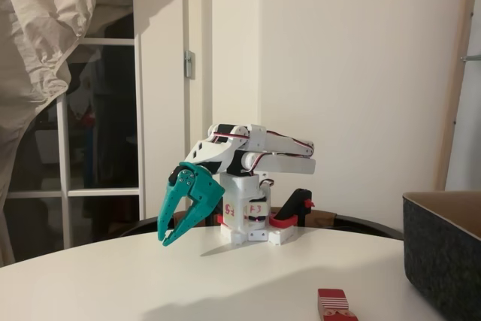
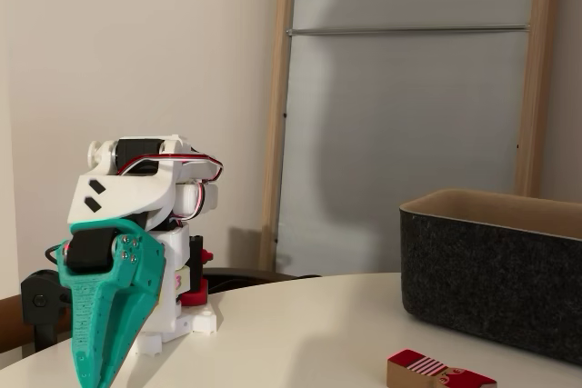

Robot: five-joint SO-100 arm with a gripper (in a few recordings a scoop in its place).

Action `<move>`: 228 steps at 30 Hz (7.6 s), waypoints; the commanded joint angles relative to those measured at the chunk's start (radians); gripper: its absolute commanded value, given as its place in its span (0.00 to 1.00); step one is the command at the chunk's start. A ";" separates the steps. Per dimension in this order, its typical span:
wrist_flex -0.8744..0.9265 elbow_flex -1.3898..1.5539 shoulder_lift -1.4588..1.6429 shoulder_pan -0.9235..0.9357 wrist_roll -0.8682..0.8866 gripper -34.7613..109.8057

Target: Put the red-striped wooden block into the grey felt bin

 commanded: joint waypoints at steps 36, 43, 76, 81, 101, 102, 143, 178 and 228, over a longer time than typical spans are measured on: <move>0.005 0.012 0.032 0.009 0.011 0.24; 0.005 0.012 0.032 0.009 0.011 0.24; 0.005 0.011 0.031 0.011 0.048 0.24; 0.002 -0.017 0.032 0.011 0.112 0.28; -0.087 -0.641 -0.235 0.000 0.479 0.33; -0.109 -0.675 -0.268 -0.012 0.495 0.34; 0.245 -1.374 -1.293 -0.788 -0.888 0.47; 0.604 -1.399 -1.666 -1.232 -1.333 0.53; 0.535 -1.812 -2.164 -1.404 -1.555 0.51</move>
